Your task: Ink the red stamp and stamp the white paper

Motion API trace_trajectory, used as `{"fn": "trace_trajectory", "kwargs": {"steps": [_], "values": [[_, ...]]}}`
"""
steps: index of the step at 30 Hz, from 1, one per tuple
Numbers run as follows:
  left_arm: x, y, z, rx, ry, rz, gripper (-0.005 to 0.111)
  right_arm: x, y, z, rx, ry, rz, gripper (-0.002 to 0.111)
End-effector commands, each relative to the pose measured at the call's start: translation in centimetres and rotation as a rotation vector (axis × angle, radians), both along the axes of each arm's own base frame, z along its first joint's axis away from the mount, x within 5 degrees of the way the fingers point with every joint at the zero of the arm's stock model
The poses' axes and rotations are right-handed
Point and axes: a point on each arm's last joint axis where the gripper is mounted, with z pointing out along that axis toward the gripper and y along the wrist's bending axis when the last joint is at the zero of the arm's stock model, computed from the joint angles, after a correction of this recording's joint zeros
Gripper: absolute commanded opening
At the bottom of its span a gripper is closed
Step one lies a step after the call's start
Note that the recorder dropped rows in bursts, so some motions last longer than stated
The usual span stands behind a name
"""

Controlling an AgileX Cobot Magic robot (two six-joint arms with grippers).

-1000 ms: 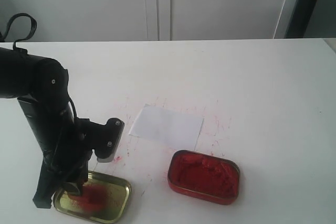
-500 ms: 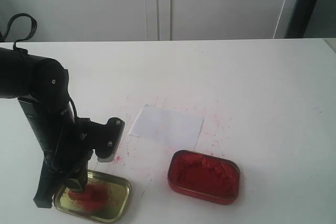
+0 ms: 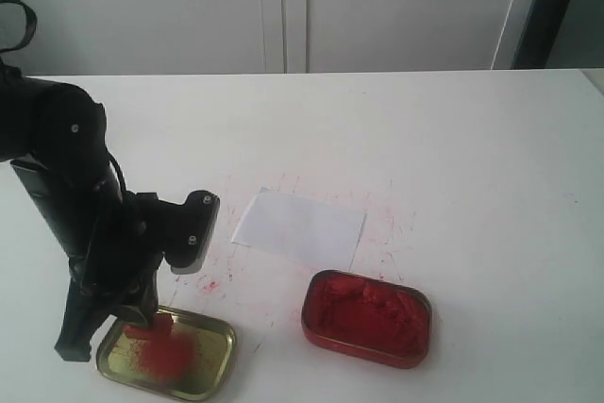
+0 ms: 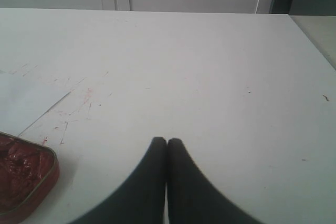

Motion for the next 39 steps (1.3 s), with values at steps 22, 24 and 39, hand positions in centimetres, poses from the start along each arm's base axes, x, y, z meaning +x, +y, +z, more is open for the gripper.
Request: {"fn": "trace_trajectory", "kwargs": {"steps": [22,24,39], "values": [[0.0,-3.7,8.7,-0.123,0.014,0.135,0.0,0.0,0.0,0.0,-0.01,-0.016,-0.001,0.0],[-0.1,-5.7,8.7,-0.126,0.016,0.11,0.0,0.0,0.0,0.0,-0.01,-0.016,-0.001,0.0],[-0.1,-14.8,7.0,-0.037,-0.007,-0.016,0.0,0.0,0.0,0.0,-0.01,-0.016,-0.001,0.0]]}}
